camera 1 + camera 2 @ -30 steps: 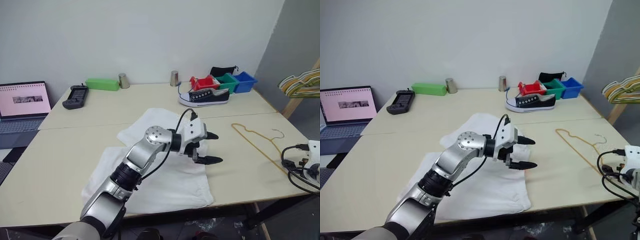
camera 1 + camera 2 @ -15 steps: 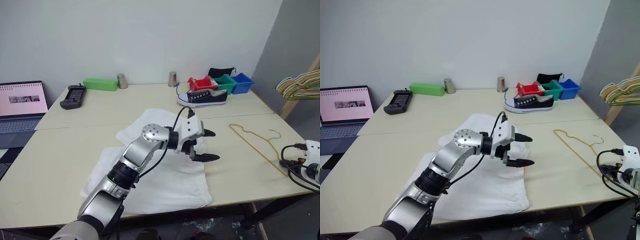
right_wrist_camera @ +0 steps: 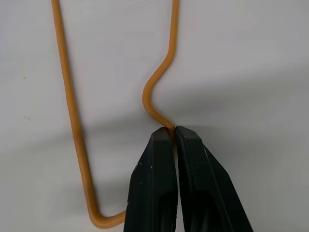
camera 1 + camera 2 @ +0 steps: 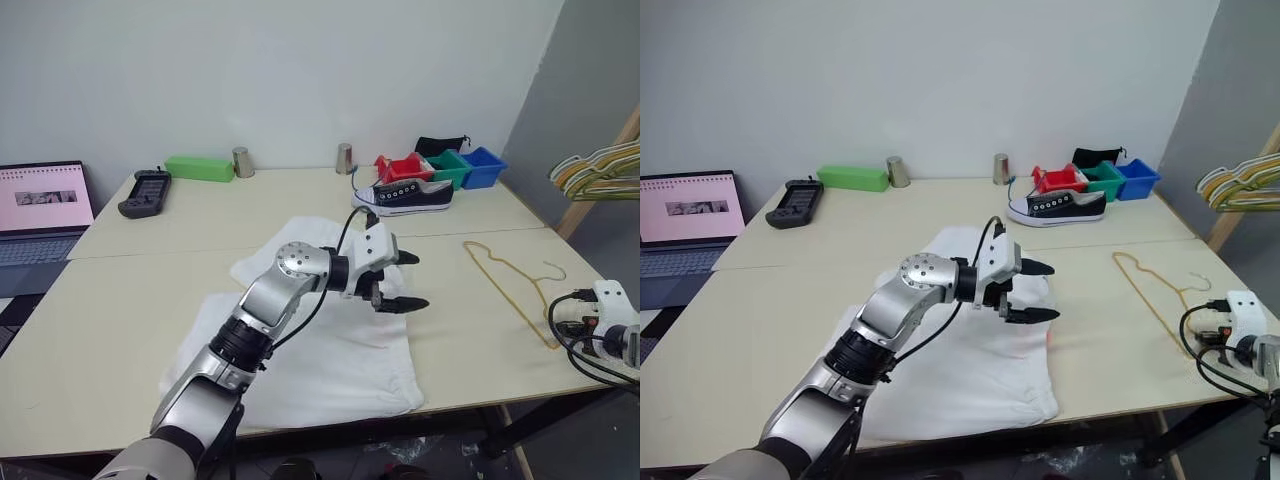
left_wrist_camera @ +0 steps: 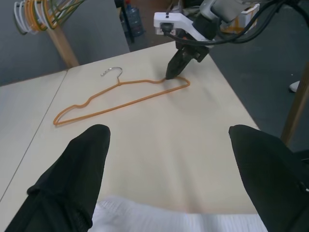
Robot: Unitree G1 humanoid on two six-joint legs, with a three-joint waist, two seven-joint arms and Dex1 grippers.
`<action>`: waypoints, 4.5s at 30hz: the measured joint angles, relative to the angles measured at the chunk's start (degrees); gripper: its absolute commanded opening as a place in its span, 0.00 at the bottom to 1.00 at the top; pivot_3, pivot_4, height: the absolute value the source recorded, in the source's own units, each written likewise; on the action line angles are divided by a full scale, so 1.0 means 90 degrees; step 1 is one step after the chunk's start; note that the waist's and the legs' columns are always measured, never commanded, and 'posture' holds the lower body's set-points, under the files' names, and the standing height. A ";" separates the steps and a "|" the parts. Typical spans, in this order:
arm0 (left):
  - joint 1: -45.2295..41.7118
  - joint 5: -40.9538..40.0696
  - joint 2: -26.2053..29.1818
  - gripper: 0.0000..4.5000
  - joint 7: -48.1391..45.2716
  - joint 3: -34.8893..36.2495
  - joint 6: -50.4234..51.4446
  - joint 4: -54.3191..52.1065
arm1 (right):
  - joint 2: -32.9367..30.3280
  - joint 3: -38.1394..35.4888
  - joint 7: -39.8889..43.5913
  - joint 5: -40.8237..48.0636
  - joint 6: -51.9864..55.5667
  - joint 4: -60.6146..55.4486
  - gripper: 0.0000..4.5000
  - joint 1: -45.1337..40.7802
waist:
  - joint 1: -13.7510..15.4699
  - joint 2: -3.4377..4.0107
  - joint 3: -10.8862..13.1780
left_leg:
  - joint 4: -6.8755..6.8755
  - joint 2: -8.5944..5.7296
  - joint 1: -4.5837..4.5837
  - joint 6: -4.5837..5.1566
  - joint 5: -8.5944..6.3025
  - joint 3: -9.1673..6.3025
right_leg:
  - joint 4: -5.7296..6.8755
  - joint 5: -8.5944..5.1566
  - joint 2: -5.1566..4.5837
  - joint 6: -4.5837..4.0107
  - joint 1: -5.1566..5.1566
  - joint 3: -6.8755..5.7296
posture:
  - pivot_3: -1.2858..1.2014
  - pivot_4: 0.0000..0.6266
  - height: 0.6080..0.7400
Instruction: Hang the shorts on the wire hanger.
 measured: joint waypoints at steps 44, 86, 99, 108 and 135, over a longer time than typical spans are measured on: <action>-0.2412 0.1288 0.1394 0.82 -0.2800 0.1096 -0.2090 0.5113 | -0.0184 0.2063 -0.1335 -0.3804 -0.7196 -0.3936 0.00 -0.1292 | 0.0013 0.0017 0.0042 | 0.0018 -0.0066 -0.0079 -0.0008 0.0003 -0.0030 | 0.0003 -0.0009 -0.0063 0.0037 -0.0055 -0.0019 | 0.60 0.00 1.00; -0.2410 0.2744 0.1377 0.00 -0.0036 0.0824 -0.4324 0.5800 | -0.0031 0.1598 0.0867 -0.1107 -0.2831 -0.5355 0.99 -0.0854 | 0.0069 0.0016 0.0041 | 0.0019 -0.0066 -0.0078 -0.0005 0.0002 -0.0033 | 0.0007 -0.0006 -0.0074 0.0037 -0.0055 -0.0022 | 0.59 0.00 1.00; -0.1933 0.3862 0.1333 0.00 0.1568 0.0166 -0.6118 0.4713 | -0.0428 0.2428 0.0992 -0.1284 -0.0585 -0.5172 0.99 -0.1663 | 0.0211 0.0018 0.0039 | 0.0021 -0.0074 -0.0101 -0.0004 0.0002 -0.0024 | 0.0015 -0.0001 -0.0079 0.0045 -0.0084 -0.0022 | 0.60 0.00 1.00; -0.1914 0.3988 0.1308 0.00 0.1746 0.0108 -0.6092 0.4467 | -0.0654 0.2990 0.1433 -0.1677 -0.0648 -0.4993 0.99 -0.1672 | 0.0203 0.0018 0.0039 | 0.0022 -0.0072 -0.0100 -0.0004 0.0002 -0.0023 | 0.0015 -0.0001 -0.0076 0.0045 -0.0084 -0.0023 | 0.60 0.00 1.00; -0.1802 0.3963 0.1277 0.00 0.1700 0.0034 -0.5777 0.4108 | -0.0411 0.3403 0.1352 -0.2913 -0.1678 -0.4509 0.01 -0.1823 | 0.0202 0.0019 0.0038 | 0.0022 -0.0074 -0.0100 -0.0005 0.0002 -0.0021 | 0.0016 -0.0001 -0.0074 0.0045 -0.0085 -0.0021 | 0.60 0.00 1.00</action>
